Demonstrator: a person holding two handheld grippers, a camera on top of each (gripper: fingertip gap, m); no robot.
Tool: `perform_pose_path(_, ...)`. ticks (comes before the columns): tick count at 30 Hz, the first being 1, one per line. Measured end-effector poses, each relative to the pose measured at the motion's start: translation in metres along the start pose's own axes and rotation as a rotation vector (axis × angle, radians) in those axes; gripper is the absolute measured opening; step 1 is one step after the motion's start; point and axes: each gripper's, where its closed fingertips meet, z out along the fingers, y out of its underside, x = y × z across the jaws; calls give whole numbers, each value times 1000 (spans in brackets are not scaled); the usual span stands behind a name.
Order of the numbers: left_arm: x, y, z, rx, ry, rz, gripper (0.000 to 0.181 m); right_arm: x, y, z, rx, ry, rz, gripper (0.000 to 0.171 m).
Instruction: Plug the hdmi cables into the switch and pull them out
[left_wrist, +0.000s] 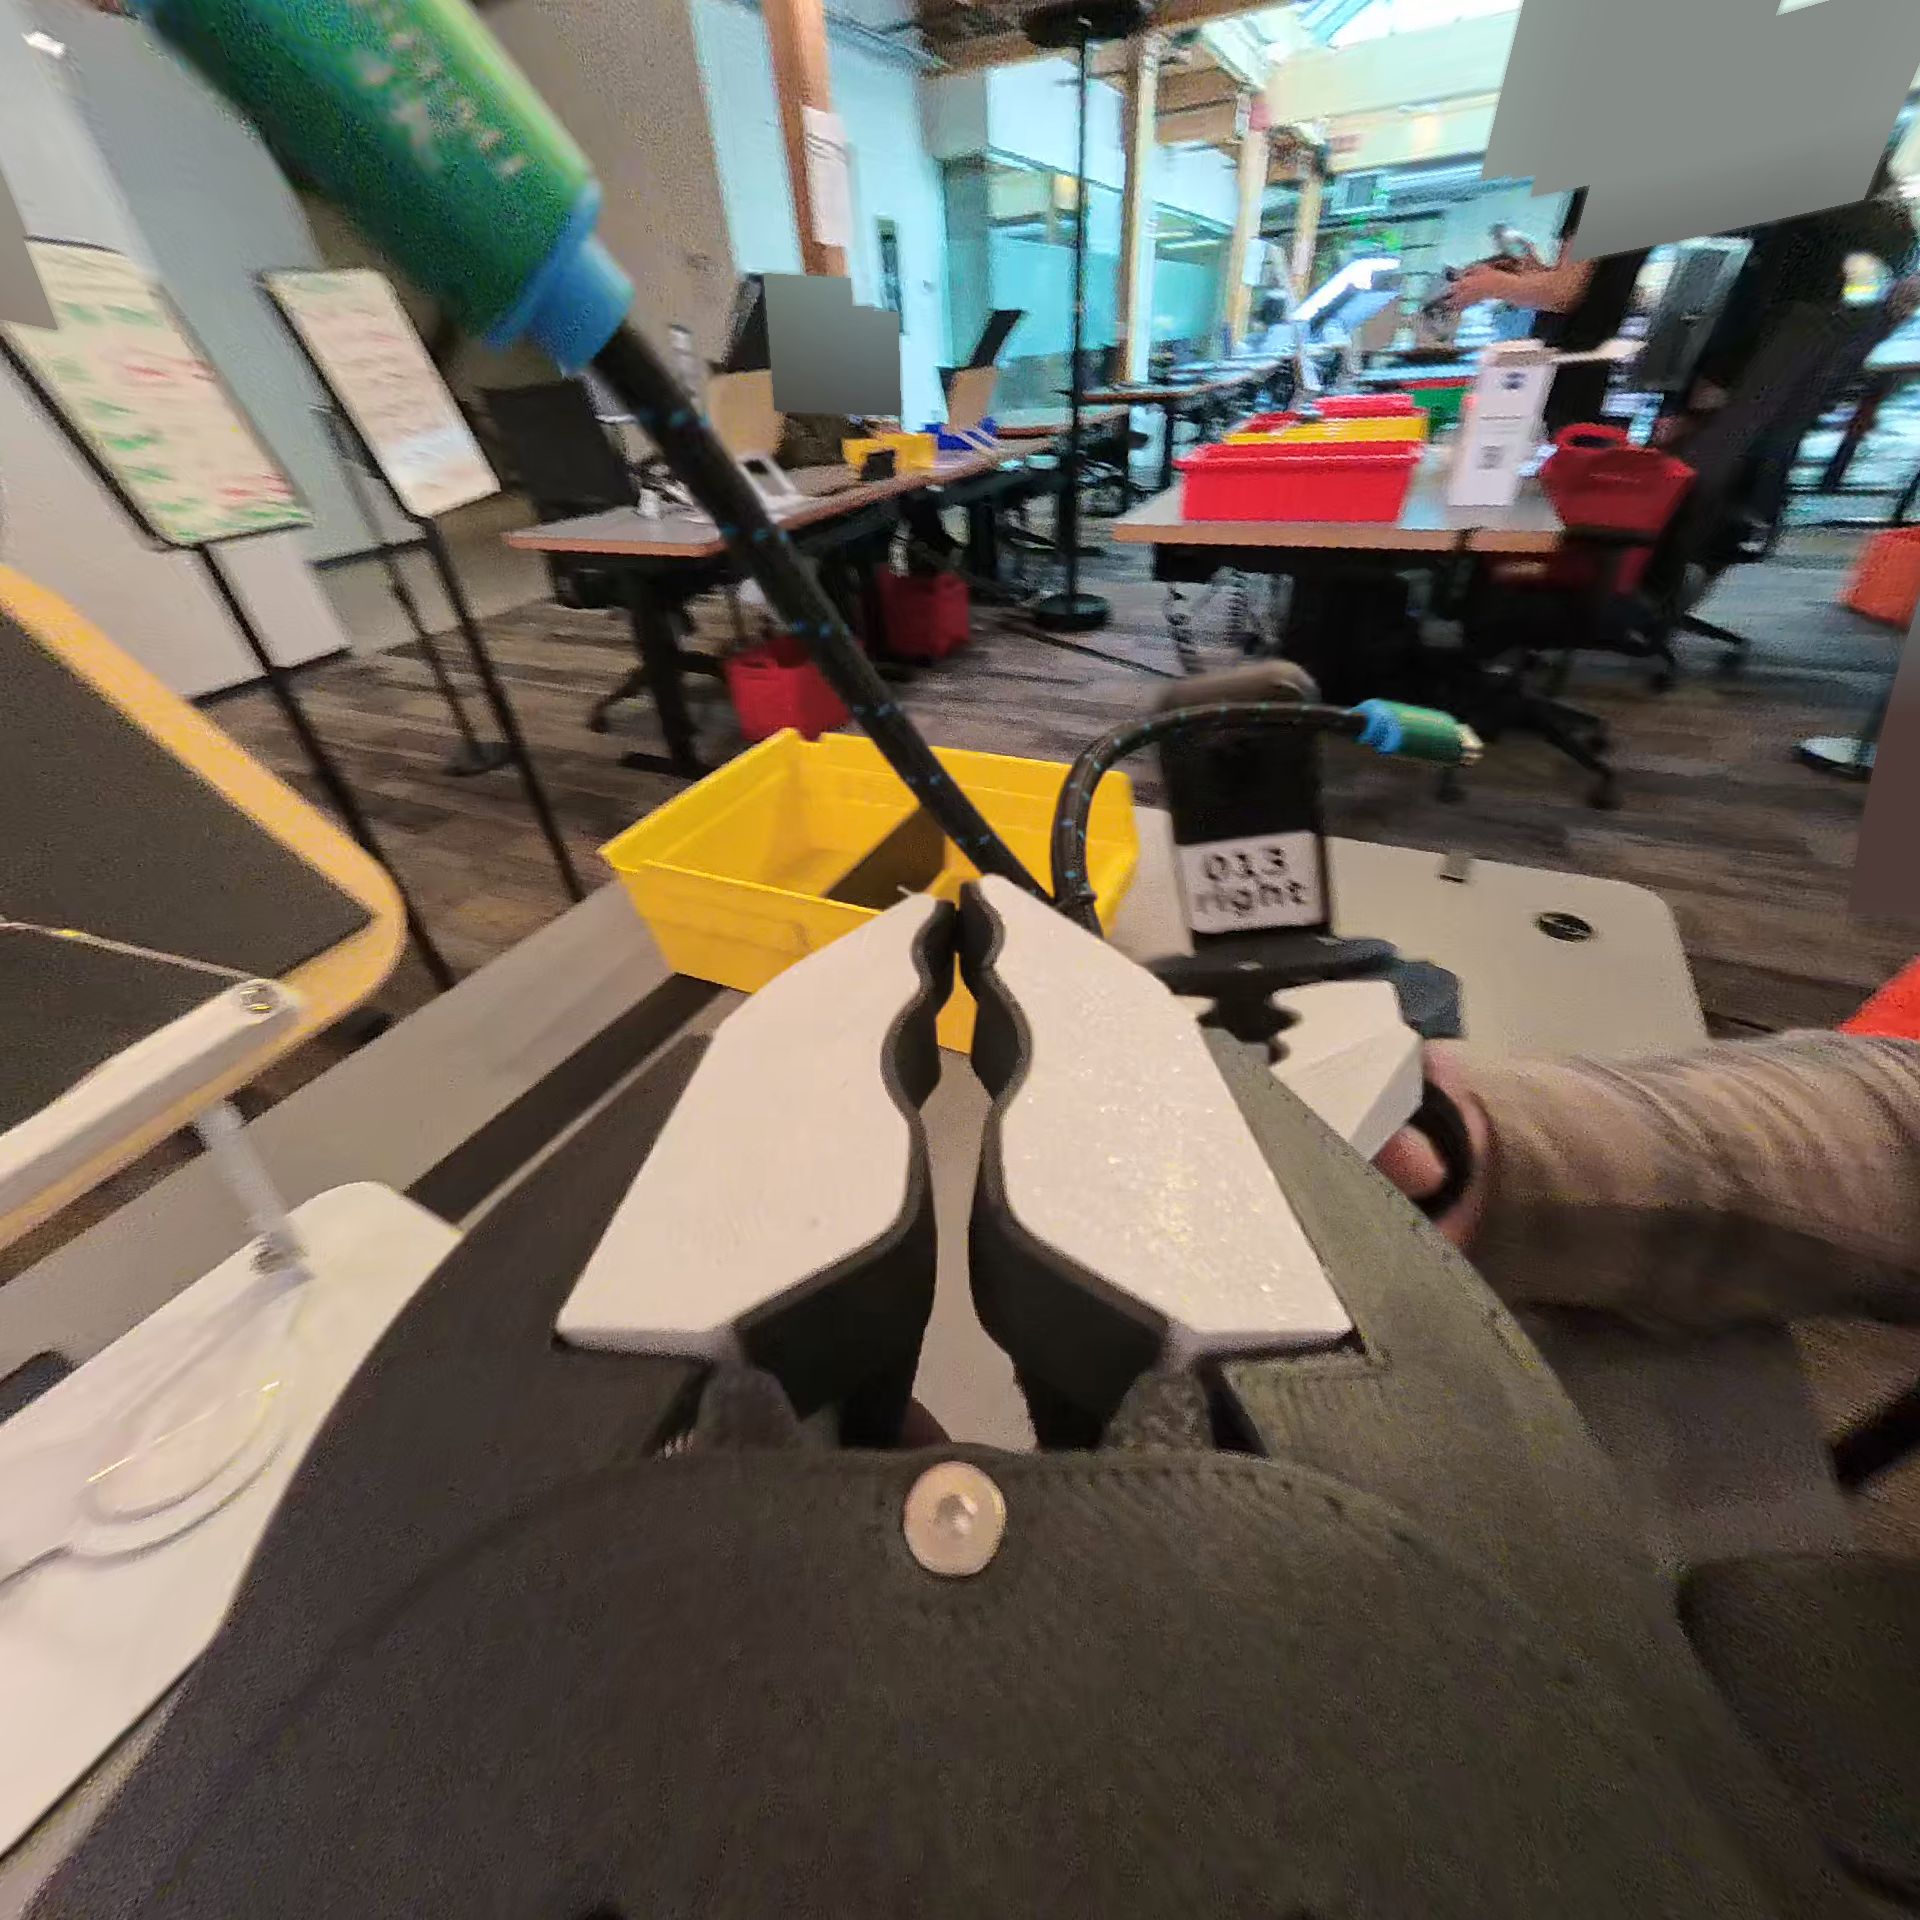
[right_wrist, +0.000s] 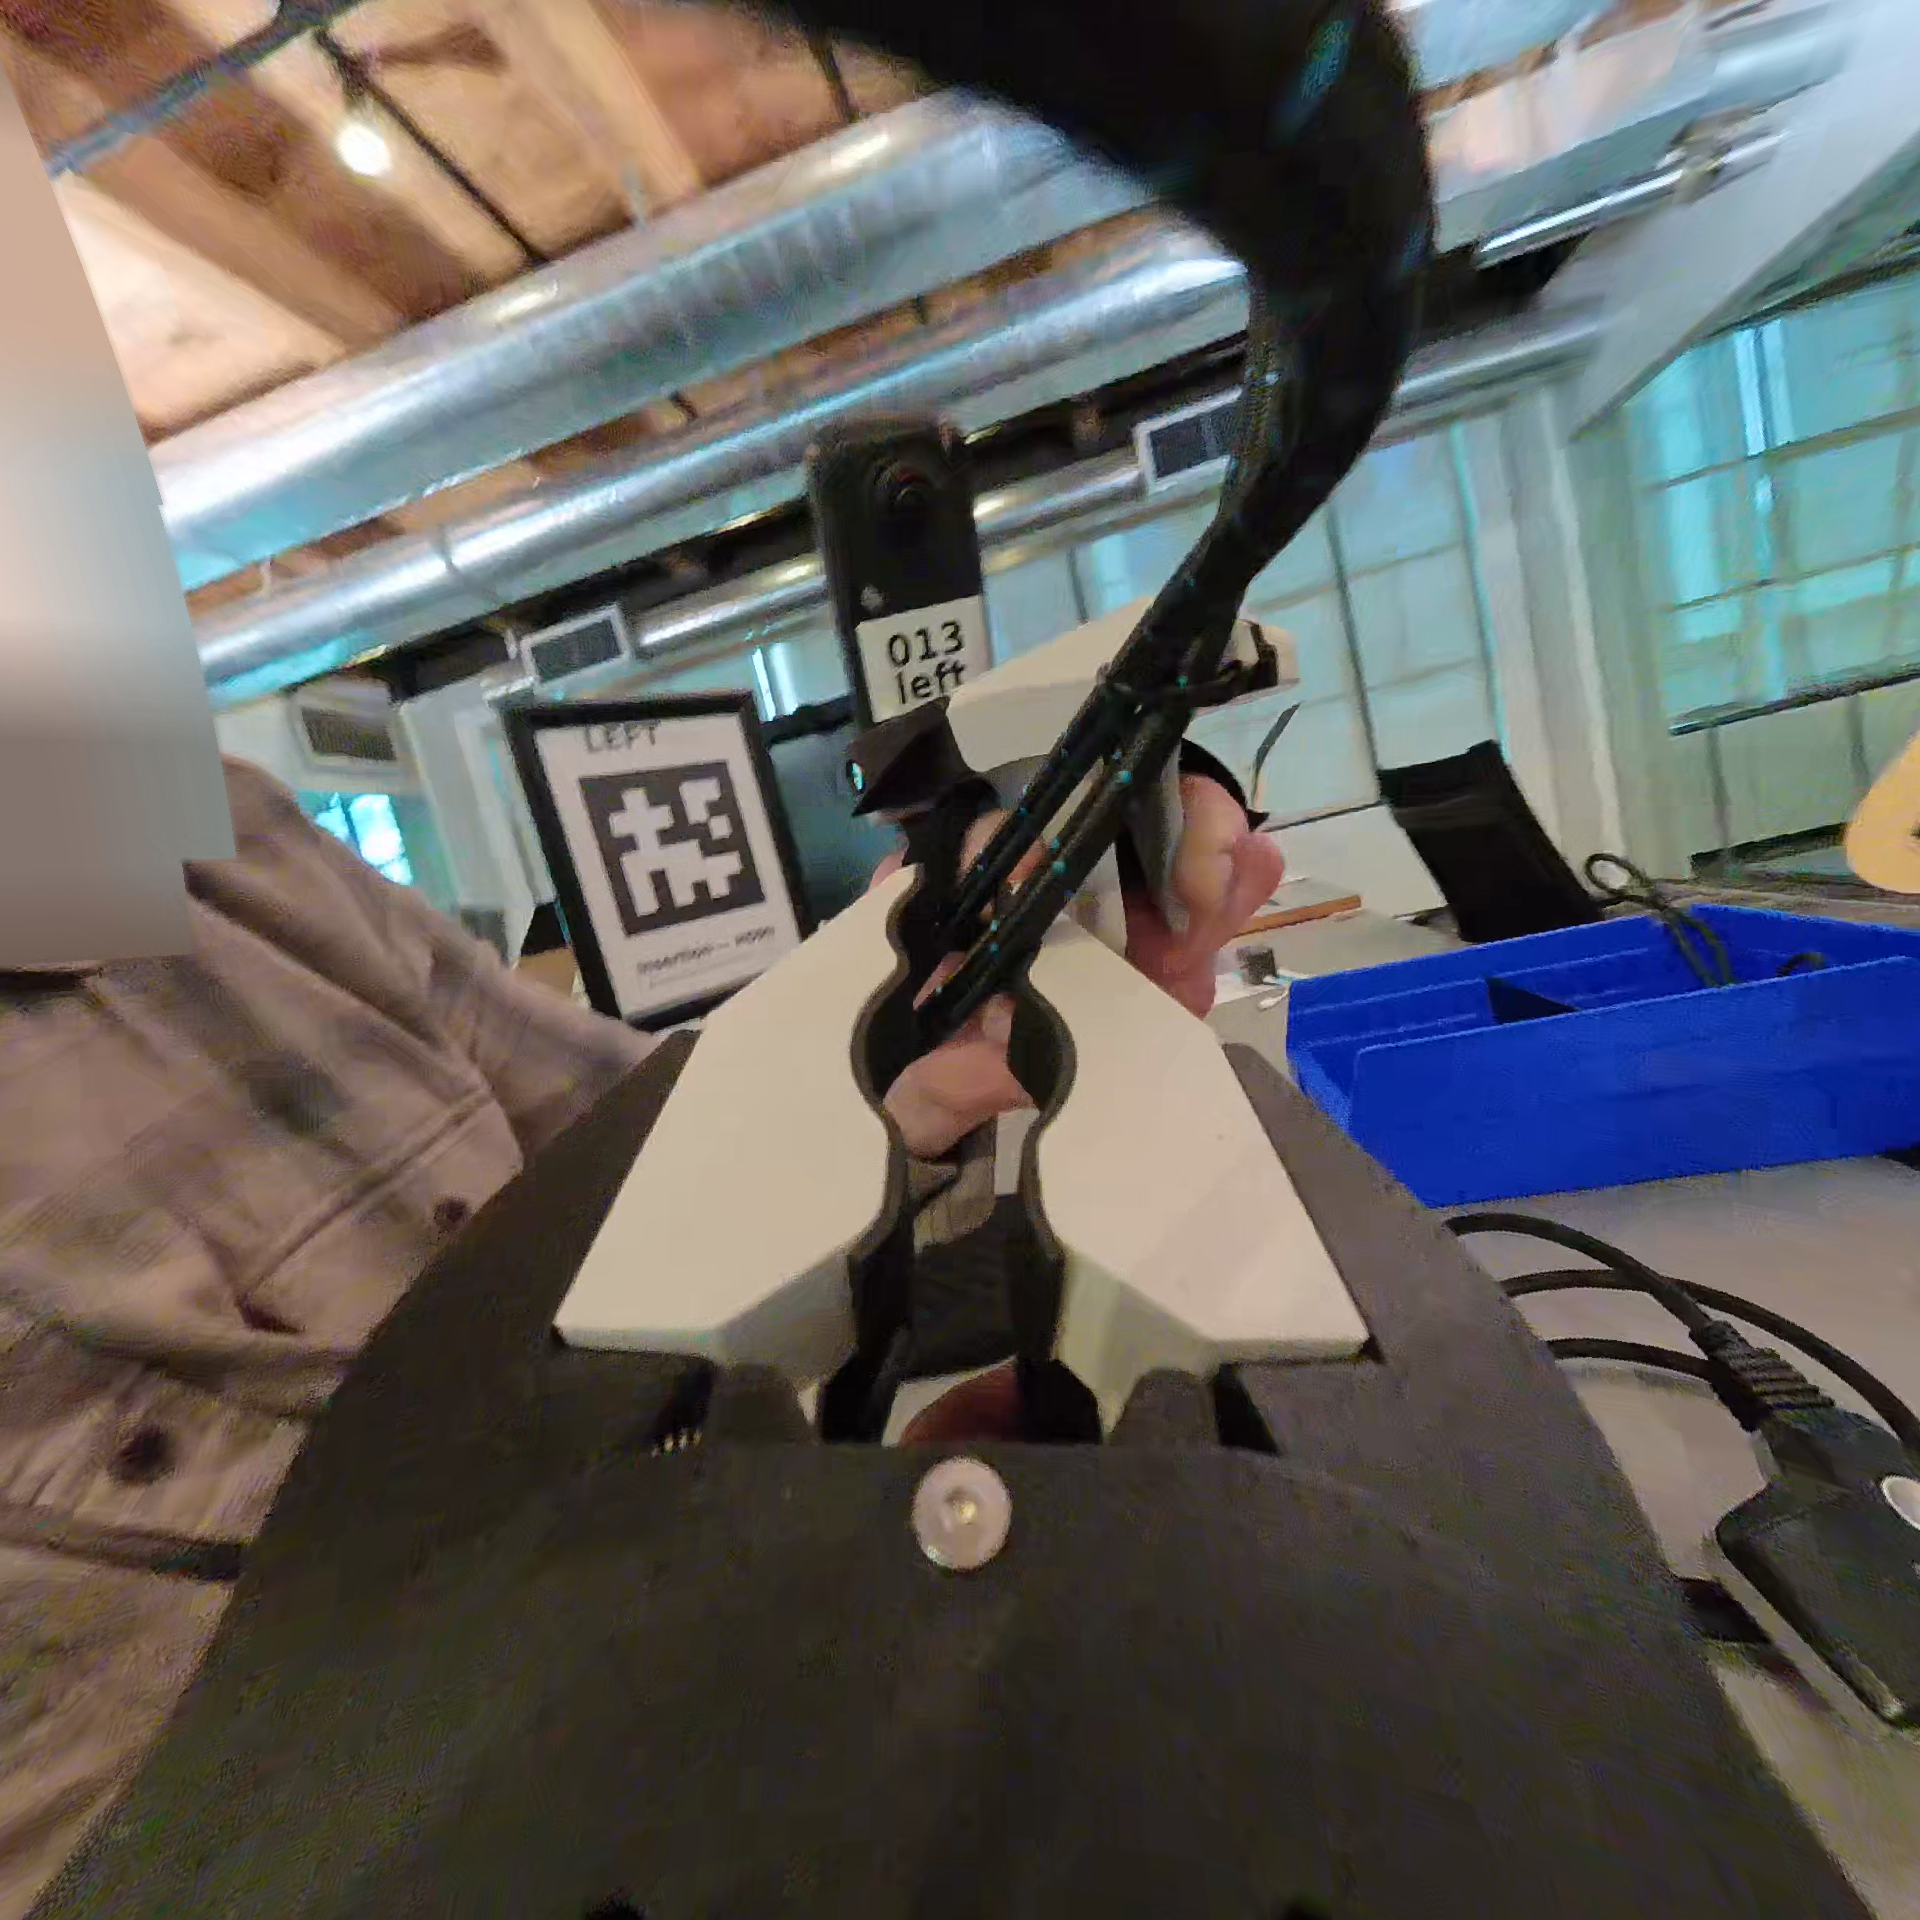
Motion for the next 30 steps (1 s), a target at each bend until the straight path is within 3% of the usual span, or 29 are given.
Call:
perform_pose_path(5, -16, 7, -5, -31, -112, 30, 1, -2, -9, 5, 137, 67, 97, 17)
perform_pose_path(8, -18, 13, -7, -50, -136, 26, 0, 4, -3, 6, 107, 147, 48, 22)
perform_pose_path(10, -21, 14, -10, -54, -159, 42, 0, 5, 10, 9, 28, 201, -2, 47)
perform_pose_path(12, -26, 14, -13, -57, -204, 69, 0, 8, 15, 8, -23, 273, -81, 57)
perform_pose_path(14, -25, 18, -12, -82, -213, 86, 0, 15, 22, 4, -128, 381, -272, 45)
perform_pose_path(18, -24, 25, -10, -100, -197, 64, 0, 8, 15, 0, -216, 435, -533, 23)
perform_pose_path(25, -6, 45, -7, -220, -88, 90, 0, 21, -19, -18, -466, 502, -993, 7)
perform_pose_path(30, 13, 48, -8, -218, 43, 77, 0, 36, -32, -24, -505, 442, -1013, 0)
